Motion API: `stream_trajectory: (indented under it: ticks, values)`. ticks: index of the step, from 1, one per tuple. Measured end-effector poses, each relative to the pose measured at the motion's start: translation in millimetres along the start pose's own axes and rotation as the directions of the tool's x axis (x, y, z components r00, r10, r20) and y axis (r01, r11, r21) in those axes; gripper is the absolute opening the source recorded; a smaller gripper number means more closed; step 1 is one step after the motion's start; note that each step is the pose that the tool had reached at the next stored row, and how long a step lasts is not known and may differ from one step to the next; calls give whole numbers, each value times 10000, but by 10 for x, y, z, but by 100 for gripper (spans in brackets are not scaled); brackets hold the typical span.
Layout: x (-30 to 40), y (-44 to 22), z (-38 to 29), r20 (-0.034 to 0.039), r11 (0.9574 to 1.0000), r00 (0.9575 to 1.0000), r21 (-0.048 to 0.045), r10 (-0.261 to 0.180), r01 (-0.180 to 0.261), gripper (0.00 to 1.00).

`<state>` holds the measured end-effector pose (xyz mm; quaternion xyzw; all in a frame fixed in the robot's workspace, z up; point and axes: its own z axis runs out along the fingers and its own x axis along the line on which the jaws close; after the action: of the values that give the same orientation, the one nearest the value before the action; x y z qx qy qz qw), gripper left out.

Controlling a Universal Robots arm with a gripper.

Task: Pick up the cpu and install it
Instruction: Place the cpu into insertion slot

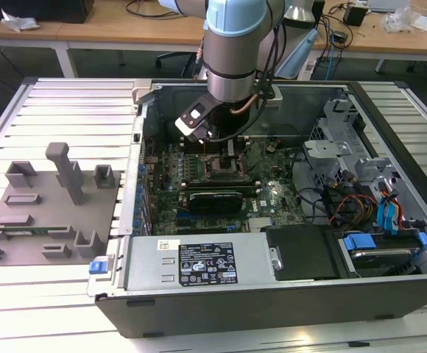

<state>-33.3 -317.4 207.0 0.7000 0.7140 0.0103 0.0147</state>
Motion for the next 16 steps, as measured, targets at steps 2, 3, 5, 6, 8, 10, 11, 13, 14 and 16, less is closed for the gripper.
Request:
stream_trajectory:
  ticks: [2,3,5,6,8,10,11,13,14,16]
  values:
    - [0,0,0,1,10000,10000,0,0,0,11]
    - [0,0,0,2,10000,10000,1,0,0,11]
    - [0,0,0,3,10000,10000,1,0,0,11]
    - [0,0,0,4,10000,10000,1,0,0,11]
    - [0,0,15,5,10000,10000,1,77,-77,11]
    - [-1,-1,25,15,9999,9999,6,167,-167,11]
    - [-1,-2,26,17,9998,9998,6,213,-213,11]
    - [0,-1,29,14,9997,9997,4,234,-234,11]
    - [0,-1,31,13,9997,9997,2,240,-240,11]
    - [0,-1,33,15,9997,9997,4,248,-248,11]
